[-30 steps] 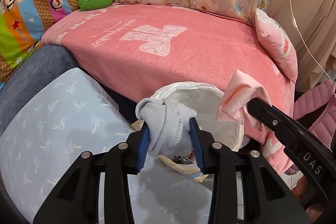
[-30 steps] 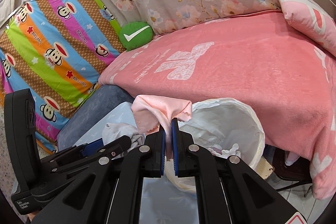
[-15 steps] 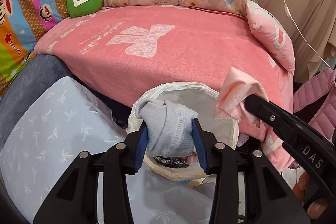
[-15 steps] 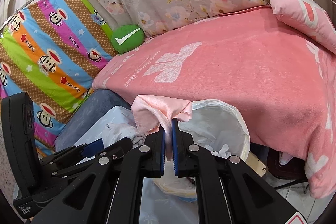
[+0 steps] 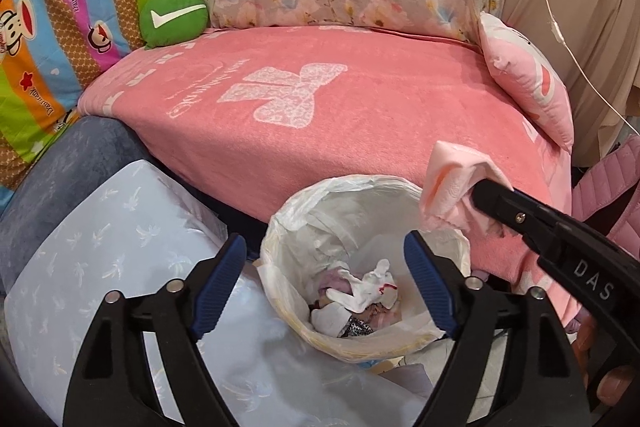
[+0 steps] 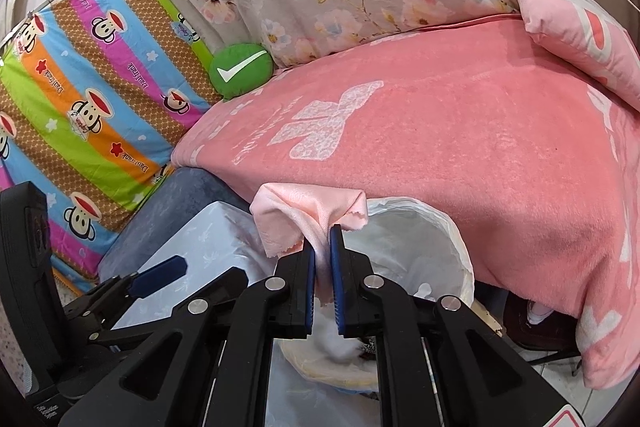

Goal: Collect trash

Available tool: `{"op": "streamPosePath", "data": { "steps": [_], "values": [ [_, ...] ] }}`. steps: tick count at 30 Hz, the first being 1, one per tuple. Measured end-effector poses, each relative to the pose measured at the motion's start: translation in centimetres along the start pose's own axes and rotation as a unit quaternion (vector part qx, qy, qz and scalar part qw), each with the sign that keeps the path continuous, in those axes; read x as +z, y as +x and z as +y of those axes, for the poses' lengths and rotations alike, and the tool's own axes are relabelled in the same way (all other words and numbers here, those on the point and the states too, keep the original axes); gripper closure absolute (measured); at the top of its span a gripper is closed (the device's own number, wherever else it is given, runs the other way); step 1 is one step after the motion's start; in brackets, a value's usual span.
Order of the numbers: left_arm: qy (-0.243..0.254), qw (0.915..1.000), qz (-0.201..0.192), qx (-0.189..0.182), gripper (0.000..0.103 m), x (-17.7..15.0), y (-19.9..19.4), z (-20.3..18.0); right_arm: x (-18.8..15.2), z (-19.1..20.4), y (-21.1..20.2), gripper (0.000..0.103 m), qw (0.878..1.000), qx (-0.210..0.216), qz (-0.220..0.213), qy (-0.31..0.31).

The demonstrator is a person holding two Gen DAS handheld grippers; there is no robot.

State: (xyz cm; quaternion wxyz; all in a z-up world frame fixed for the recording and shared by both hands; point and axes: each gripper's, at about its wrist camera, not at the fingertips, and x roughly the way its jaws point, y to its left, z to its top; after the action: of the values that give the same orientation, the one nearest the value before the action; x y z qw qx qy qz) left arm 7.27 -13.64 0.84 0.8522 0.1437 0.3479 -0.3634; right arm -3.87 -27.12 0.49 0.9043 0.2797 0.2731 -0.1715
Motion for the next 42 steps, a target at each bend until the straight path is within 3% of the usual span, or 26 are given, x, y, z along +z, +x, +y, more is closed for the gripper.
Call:
{"op": "streamPosePath", "data": {
  "steps": [5,9,22,25,42],
  "values": [
    [-0.021,0.9997,0.006,0.009,0.025,-0.2,0.3,1.5,0.3,0.4,0.6,0.086,1.000,-0.005,0.002,-0.007],
    [-0.034,0.9993,0.006,0.015,0.025,-0.6,0.1,2.4,0.1,0.9,1.0,0.069,1.000,-0.011,0.007,-0.014],
    [-0.052,0.9977,0.002,0.044,0.024,-2.3,-1.0,4.2,-1.5,2.1,1.1,0.066,0.999,-0.017,0.035,-0.031],
    [-0.055,0.9971,0.000,0.053,0.016,-2.9,-1.4,4.4,-2.0,2.4,0.7,0.060,0.998,-0.026,0.039,-0.043],
    [-0.051,0.9958,0.019,0.074,0.014,-5.9,-2.6,3.6,-5.5,2.7,-2.3,0.017,0.991,-0.091,0.049,-0.079]
  ]
}}
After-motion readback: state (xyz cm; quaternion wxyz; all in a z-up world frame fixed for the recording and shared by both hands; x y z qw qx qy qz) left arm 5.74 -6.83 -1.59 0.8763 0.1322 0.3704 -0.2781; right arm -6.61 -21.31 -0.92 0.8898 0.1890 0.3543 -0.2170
